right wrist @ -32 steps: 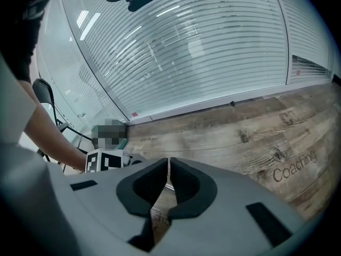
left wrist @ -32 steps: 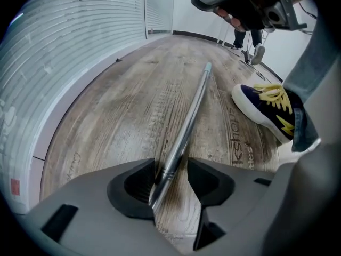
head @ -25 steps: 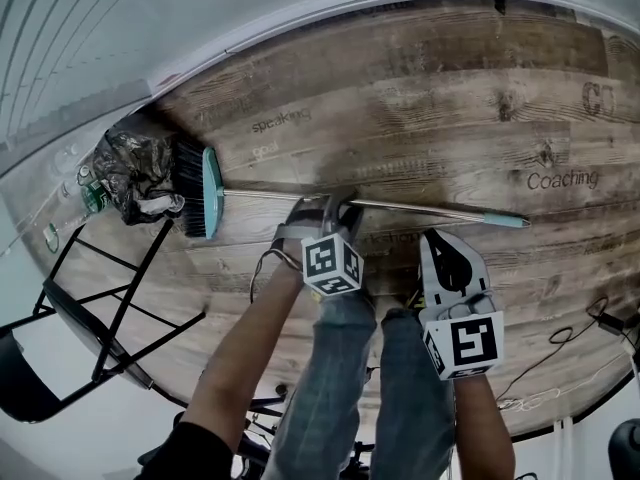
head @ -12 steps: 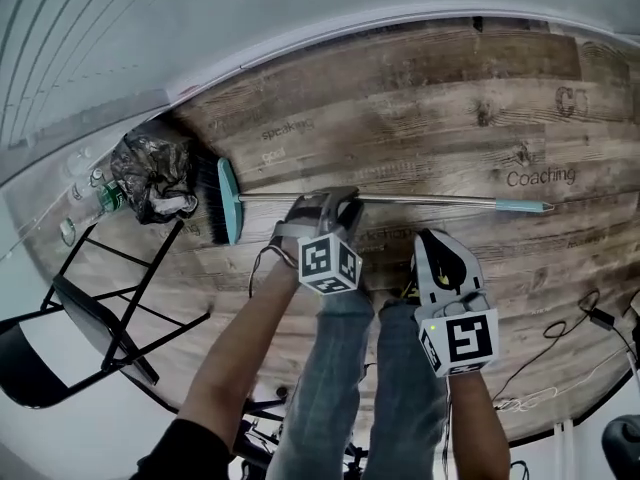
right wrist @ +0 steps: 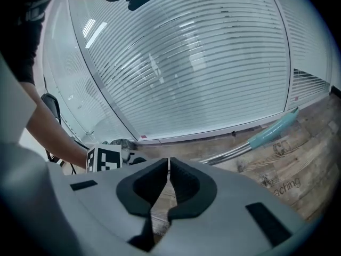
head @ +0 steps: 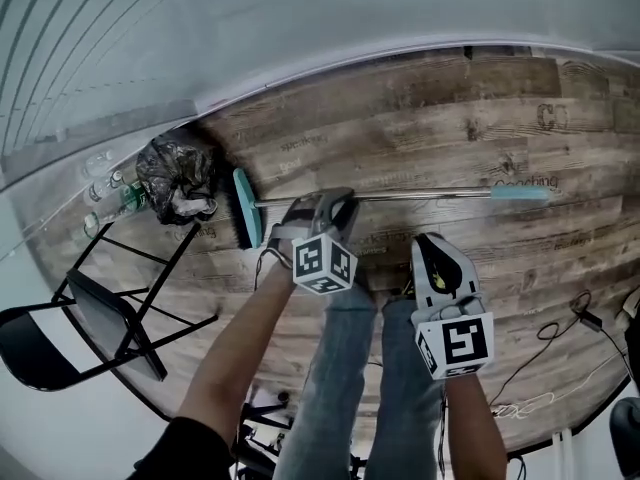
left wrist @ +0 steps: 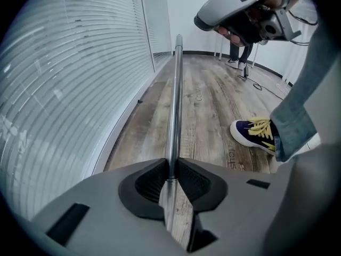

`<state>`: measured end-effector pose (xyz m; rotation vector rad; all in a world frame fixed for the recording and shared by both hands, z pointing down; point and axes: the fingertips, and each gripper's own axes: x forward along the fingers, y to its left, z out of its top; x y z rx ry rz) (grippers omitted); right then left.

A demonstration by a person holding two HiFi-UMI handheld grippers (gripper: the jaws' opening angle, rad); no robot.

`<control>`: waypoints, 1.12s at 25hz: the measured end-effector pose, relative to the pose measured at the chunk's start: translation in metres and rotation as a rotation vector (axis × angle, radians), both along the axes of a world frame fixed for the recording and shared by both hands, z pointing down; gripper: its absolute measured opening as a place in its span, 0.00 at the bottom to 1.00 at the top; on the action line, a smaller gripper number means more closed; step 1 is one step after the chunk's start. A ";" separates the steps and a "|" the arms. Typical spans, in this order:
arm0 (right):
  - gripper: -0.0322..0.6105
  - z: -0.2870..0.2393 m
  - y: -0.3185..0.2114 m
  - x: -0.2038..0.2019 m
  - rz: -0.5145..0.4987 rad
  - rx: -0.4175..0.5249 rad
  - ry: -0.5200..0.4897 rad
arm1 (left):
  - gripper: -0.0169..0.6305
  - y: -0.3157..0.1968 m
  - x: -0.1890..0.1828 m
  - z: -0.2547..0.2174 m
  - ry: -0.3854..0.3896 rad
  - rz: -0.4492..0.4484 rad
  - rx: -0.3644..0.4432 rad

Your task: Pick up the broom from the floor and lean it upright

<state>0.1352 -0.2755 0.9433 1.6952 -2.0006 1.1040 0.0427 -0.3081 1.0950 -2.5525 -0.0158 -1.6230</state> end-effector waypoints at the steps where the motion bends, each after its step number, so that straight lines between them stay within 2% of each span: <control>1: 0.08 -0.004 0.000 0.000 -0.002 -0.002 0.001 | 0.16 -0.001 0.000 -0.005 0.004 0.000 0.000; 7: 0.08 -0.035 -0.005 -0.005 0.000 0.005 0.000 | 0.16 -0.010 -0.002 -0.043 0.044 -0.017 0.003; 20: 0.08 -0.108 -0.024 -0.011 -0.039 0.046 0.021 | 0.16 -0.056 -0.005 -0.133 0.195 -0.280 0.004; 28: 0.08 -0.145 -0.024 -0.009 -0.056 0.055 0.039 | 0.16 -0.069 0.003 -0.183 0.290 -0.382 -0.002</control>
